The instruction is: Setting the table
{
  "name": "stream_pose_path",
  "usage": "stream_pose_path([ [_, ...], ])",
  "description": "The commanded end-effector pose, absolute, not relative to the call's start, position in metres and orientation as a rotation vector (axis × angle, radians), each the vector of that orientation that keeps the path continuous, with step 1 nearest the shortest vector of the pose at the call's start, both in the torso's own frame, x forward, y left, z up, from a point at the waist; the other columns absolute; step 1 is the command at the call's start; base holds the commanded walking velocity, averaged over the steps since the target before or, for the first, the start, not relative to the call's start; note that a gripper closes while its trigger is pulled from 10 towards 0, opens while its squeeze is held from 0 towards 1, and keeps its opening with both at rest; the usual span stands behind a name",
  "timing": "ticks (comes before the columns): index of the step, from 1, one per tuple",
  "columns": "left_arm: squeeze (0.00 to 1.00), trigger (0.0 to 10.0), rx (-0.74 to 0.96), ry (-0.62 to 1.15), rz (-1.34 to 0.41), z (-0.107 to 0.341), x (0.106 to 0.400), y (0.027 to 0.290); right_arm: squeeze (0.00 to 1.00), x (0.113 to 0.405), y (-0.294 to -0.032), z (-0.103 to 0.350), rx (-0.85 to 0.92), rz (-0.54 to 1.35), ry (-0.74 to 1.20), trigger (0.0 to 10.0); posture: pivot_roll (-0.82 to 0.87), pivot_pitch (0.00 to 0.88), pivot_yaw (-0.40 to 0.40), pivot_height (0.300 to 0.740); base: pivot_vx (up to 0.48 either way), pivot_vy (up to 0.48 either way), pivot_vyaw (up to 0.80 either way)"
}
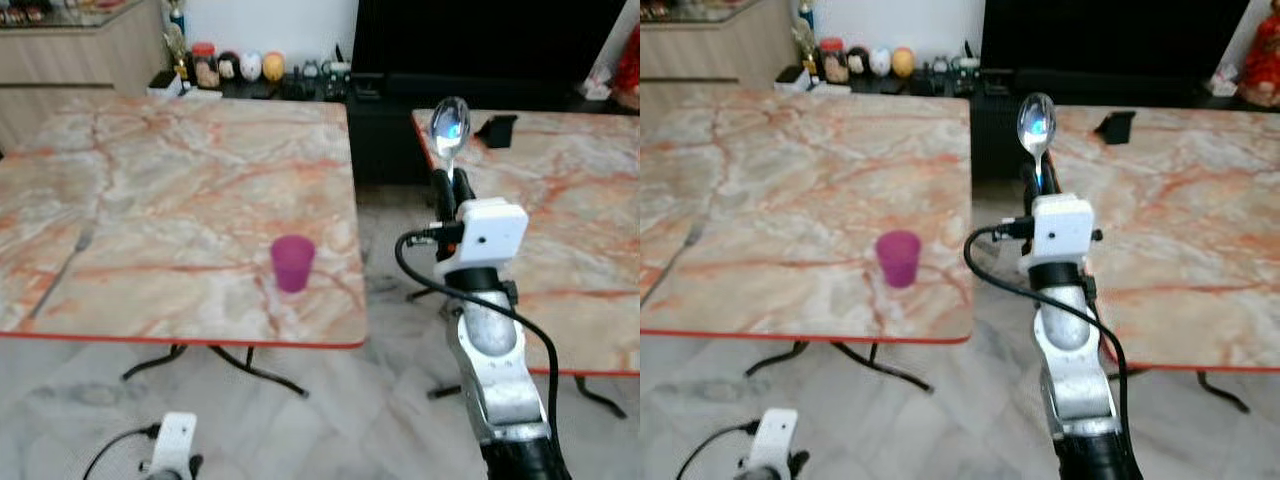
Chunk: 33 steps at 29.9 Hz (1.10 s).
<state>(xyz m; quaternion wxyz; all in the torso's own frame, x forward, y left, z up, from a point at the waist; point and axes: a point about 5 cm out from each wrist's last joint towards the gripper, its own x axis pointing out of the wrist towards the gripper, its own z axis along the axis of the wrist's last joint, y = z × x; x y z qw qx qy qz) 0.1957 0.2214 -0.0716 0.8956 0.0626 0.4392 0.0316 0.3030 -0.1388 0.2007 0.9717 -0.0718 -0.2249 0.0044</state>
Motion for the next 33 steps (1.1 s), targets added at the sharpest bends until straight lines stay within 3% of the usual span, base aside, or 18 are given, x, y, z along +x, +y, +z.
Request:
stream_pose_path([
  [1,0.00,10.0,0.115,0.930,0.053,-0.0753,0.1920,0.2141,0.00,0.3023,-0.1472,0.2008,-0.154,-0.013,-0.454,10.0,-0.04,0.000,0.004,0.740,0.000,-0.401,0.00],
  [33,0.00,10.0,0.145,0.947,0.041,-0.0760,0.1886,0.2195,0.00,0.3077,-0.1442,0.2005,-0.158,-0.001,-0.446,10.0,-0.08,0.000,0.073,0.740,0.000,-0.405,0.00],
])
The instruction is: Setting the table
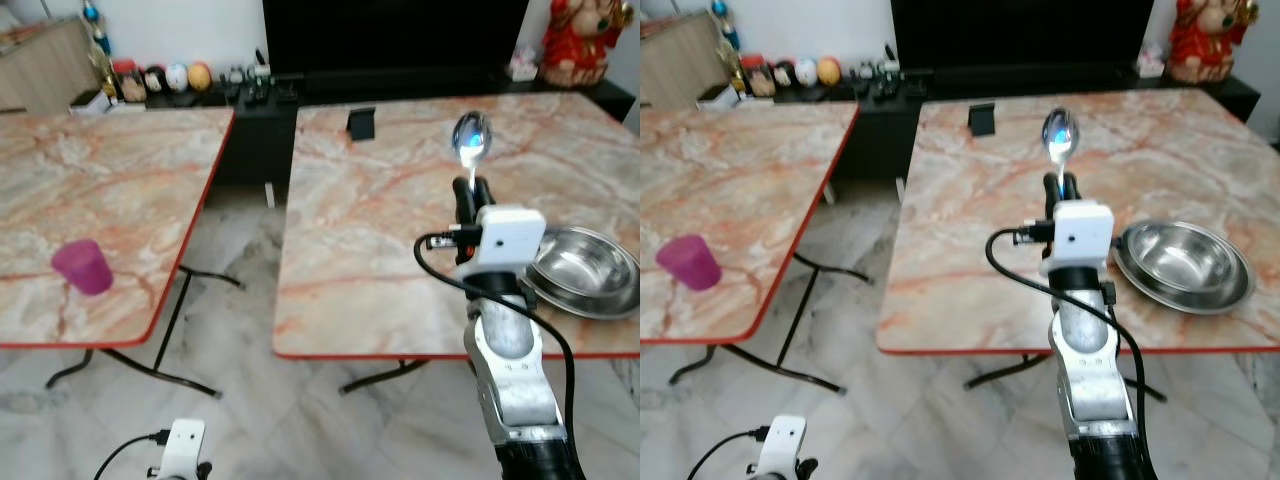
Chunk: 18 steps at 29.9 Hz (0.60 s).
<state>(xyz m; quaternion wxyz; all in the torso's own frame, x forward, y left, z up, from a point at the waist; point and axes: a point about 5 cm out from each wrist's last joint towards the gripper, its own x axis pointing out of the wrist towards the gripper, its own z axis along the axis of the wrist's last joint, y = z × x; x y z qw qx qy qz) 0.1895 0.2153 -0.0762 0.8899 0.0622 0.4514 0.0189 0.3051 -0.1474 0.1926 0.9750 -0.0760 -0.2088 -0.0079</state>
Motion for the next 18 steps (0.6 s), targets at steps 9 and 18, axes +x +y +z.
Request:
stream_pose_path([
  [9,0.00,10.0,0.141,0.940,0.058,-0.074,0.192,0.221,0.00,0.305,-0.153,0.198,-0.166,-0.026,-0.433,10.0,-0.08,0.000,0.071,0.740,0.000,-0.405,0.00],
  [18,0.00,10.0,0.134,0.939,0.062,-0.074,0.192,0.221,0.00,0.309,-0.154,0.201,-0.169,-0.026,-0.432,10.0,-0.07,0.000,0.065,0.740,0.000,-0.406,0.00],
])
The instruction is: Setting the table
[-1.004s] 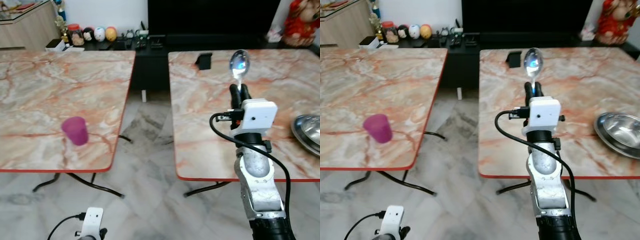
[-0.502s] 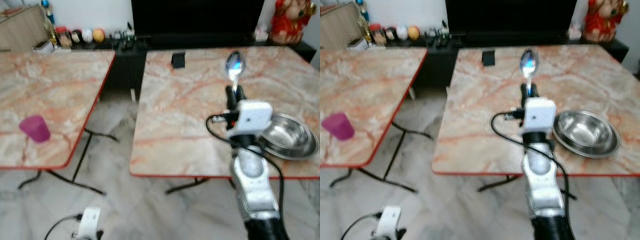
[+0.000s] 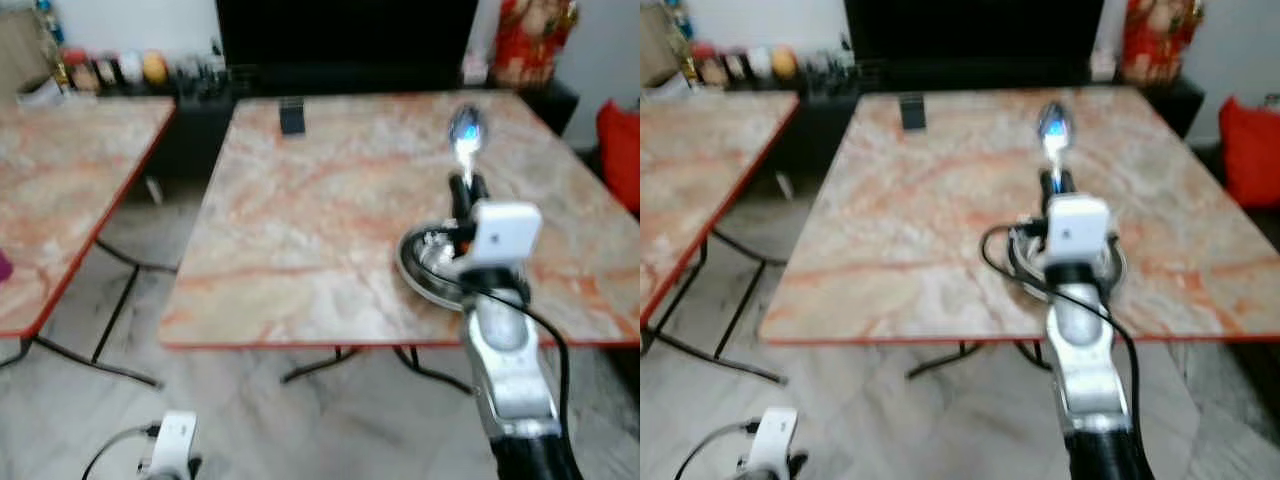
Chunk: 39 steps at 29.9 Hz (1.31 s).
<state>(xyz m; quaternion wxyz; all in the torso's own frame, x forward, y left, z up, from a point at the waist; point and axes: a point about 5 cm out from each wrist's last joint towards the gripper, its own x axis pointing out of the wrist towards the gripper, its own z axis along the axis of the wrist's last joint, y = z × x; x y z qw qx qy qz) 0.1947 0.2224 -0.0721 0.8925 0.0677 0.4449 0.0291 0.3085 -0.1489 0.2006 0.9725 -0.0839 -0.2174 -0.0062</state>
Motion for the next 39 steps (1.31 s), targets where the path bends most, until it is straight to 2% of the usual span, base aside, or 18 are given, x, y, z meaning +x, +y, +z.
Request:
stream_pose_path([
  [1,0.00,10.0,0.134,0.939,0.062,-0.074,0.192,0.221,0.00,0.309,-0.154,0.201,-0.170,-0.024,-0.430,10.0,-0.07,0.000,0.067,0.740,0.000,-0.386,0.00],
  [5,0.00,10.0,0.135,0.939,0.062,-0.074,0.192,0.222,0.00,0.310,-0.156,0.202,-0.172,-0.023,-0.430,10.0,-0.08,0.000,0.065,0.740,0.000,-0.344,0.00],
  [28,0.00,10.0,0.132,0.943,0.062,-0.074,0.192,0.221,0.00,0.312,-0.167,0.196,-0.167,-0.071,-0.373,10.0,-0.07,0.000,0.056,0.740,0.000,0.000,0.00],
  [31,0.00,10.0,0.134,0.943,0.062,-0.074,0.192,0.221,0.00,0.313,-0.172,0.195,-0.135,-0.092,-0.353,10.0,-0.07,0.000,0.056,0.740,0.000,0.000,-0.67],
  [39,0.00,10.0,0.134,0.943,0.064,-0.074,0.192,0.221,0.00,0.313,-0.173,0.196,-0.148,-0.094,-0.361,10.0,-0.07,0.000,0.057,0.740,0.000,0.000,0.00],
])
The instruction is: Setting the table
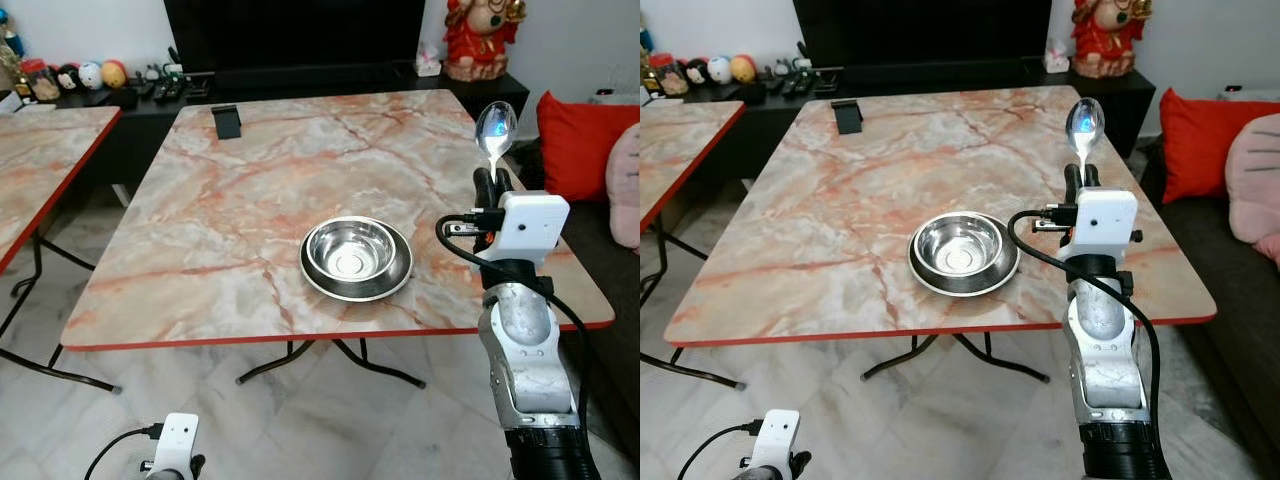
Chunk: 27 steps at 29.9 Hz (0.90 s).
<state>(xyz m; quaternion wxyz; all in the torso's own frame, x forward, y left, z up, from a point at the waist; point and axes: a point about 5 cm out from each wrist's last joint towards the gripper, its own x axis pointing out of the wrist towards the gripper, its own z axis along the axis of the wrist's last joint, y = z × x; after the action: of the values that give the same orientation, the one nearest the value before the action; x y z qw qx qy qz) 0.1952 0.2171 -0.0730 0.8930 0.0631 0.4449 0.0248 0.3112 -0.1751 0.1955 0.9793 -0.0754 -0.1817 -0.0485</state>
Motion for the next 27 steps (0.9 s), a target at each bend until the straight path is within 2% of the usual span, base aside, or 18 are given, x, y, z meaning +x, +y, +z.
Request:
stream_pose_path([
  [1,0.00,10.0,0.134,0.943,0.064,-0.0741,0.1920,0.2209,0.00,0.3132,-0.1729,0.1963,-0.148,-0.094,-0.359,10.0,-0.07,0.000,0.057,0.740,0.000,0.000,0.00],
  [19,0.00,10.0,0.134,0.948,0.060,-0.0747,0.1909,0.2209,0.00,0.3140,-0.1714,0.1925,-0.142,-0.095,-0.336,10.0,-0.08,0.000,0.058,0.740,0.291,0.000,0.00],
  [27,0.00,10.0,0.137,0.946,0.059,-0.0748,0.1904,0.2212,0.00,0.3135,-0.1715,0.1916,-0.144,-0.097,-0.331,10.0,-0.08,0.000,0.059,0.740,0.000,0.000,0.00],
])
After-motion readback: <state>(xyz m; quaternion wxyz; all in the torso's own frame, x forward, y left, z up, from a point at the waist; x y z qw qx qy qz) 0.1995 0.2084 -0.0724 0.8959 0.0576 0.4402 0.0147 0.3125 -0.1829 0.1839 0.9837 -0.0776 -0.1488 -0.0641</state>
